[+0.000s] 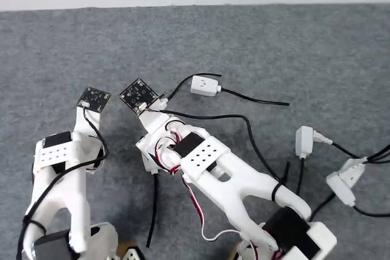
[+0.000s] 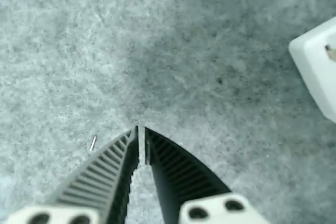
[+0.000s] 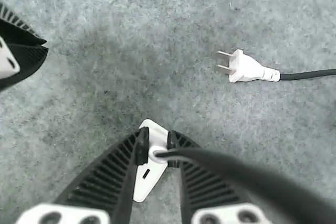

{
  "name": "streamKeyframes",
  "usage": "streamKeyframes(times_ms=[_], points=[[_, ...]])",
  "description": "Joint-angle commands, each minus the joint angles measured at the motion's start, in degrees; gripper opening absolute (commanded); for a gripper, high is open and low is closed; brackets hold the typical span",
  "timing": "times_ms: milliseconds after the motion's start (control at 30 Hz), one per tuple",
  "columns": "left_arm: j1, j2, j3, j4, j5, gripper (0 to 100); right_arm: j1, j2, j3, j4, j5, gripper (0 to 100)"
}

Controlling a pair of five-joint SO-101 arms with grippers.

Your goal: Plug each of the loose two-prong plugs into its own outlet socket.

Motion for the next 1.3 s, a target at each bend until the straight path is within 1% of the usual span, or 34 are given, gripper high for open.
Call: streamKeyframes(times_ms=[0,200,300,433,600,667,700,833,933,1033,1267], points=[[-0.26,-1.14,-2.33,-1.14,0.53,1,0.57,0.13,-1.05,-0.84,0.18,0.7],[-0.26,-1.14,-2.33,-1.14,0.53,1,0.57,4.44,-1.41,-0.84,0.79,0.7],[-0.26,-1.14,-2.33,-1.14,0.53,1,0.48,4.88,-1.41,-0.75,2.64,0.7],[-0.26,-1.14,-2.33,-1.14,0.53,1,0.4,5.32,-0.97,-0.13,3.25,0.7],[-0.44,-1.14,-2.33,-1.23,0.62,1,-0.4,9.27,-3.43,3.47,5.27,1.2],[-1.67,-1.32,-2.51,-1.67,0.88,1,-0.84,10.51,-6.33,6.29,4.66,5.1],[-2.64,-1.32,-2.77,-2.81,2.02,1,-1.01,11.12,-8.09,8.04,3.52,8.6],[-6.77,-1.05,-4.09,-5.8,9.05,1,-2.33,11.91,-13.1,14.55,-5.36,23.6],[-8.62,-1.05,-5.05,-6.07,11.34,1,-4.18,12.0,-15.38,18.24,-8.53,30.3],[-8.79,-0.97,-5.14,-6.42,12.22,1,-5.58,12.18,-15.91,19.38,-11.34,31.0],[-8.79,-0.97,-5.14,-6.86,12.4,1,-5.85,12.7,-15.74,19.21,-15.56,31.0]])
